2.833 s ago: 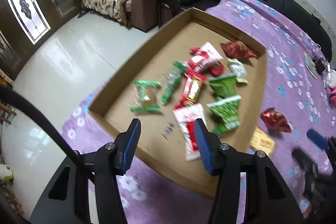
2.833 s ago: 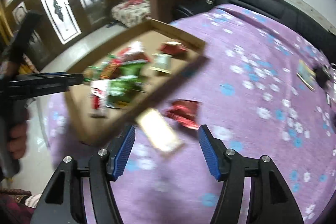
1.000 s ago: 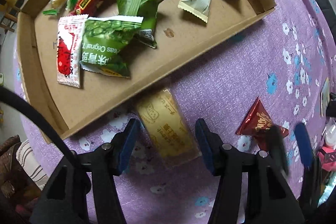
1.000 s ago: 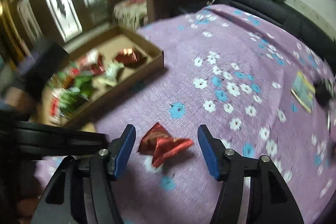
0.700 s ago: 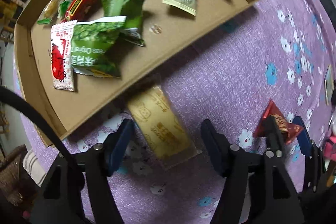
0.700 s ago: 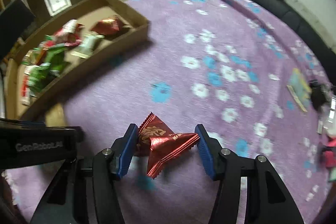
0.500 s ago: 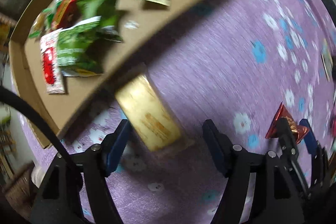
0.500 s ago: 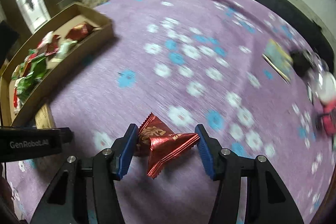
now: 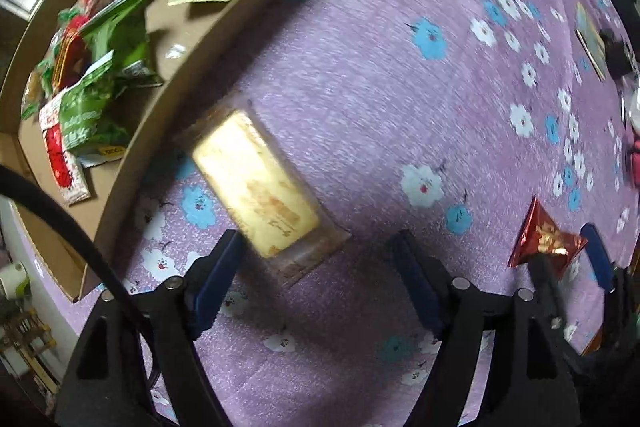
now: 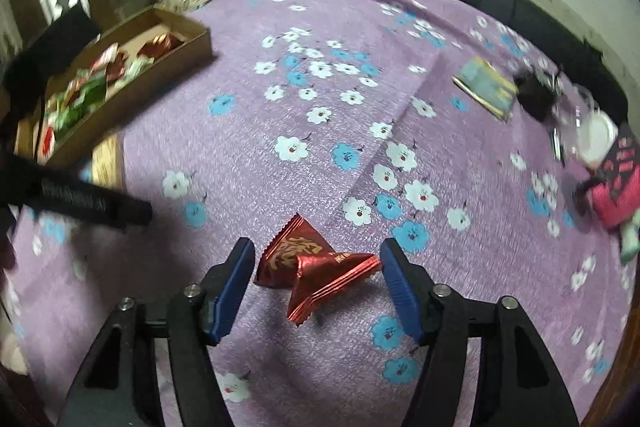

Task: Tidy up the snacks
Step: 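Grasp the clear gold pack with the left tool while the right tool grasps the red foil candy, then lift both snacks and carry them over the cardboard box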

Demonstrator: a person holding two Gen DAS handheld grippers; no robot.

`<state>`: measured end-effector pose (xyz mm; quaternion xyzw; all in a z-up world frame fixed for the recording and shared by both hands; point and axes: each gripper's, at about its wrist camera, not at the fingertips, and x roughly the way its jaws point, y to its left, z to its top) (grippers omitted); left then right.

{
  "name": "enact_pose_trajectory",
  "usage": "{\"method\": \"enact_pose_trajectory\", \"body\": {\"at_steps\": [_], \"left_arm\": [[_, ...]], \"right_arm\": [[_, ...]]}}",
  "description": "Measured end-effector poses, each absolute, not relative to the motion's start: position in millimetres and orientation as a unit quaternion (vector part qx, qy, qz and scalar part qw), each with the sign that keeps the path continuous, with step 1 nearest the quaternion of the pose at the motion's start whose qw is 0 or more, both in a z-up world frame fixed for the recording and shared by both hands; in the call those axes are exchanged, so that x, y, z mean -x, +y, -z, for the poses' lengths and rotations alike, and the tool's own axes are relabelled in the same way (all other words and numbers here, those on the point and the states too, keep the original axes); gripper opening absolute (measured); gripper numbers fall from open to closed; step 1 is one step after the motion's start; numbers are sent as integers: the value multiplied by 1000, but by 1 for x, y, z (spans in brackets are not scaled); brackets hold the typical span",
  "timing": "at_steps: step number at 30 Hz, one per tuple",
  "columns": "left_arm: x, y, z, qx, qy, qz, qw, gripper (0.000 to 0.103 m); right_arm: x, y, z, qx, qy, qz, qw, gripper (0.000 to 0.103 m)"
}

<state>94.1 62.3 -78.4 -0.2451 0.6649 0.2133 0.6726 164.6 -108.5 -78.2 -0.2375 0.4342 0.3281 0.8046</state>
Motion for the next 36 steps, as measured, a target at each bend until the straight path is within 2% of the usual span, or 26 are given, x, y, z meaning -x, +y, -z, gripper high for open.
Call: {"method": "enact_pose_trajectory", "body": {"at_steps": [5,7,8,9,10,14,16,18,36], "left_arm": [[-97,90,85,236,660,-236,673,77],[-105,92,83,234,656,-238,677,69],[-108,92,81,231,656,-236,679,66],[-112,93,80,228,656,-232,681,61],[-114,94,79,227,656,-231,682,56],[-120,94,79,223,654,-229,686,52],[-124,82,79,213,650,-222,694,41],[-137,71,85,202,650,-212,701,36],[-104,30,72,73,622,-150,765,36]], "right_arm": [[-176,-111,88,214,446,-316,809,63],[-178,-113,93,202,460,-309,808,47],[-179,-113,94,198,464,-307,807,34],[-178,-114,95,196,465,-306,807,31],[-177,-116,94,192,464,-304,810,31],[-176,-124,94,169,472,-298,812,31],[-175,-128,93,158,476,-299,812,31],[-172,-133,93,146,480,-300,811,31],[-143,-173,84,63,460,-268,844,31]]}}
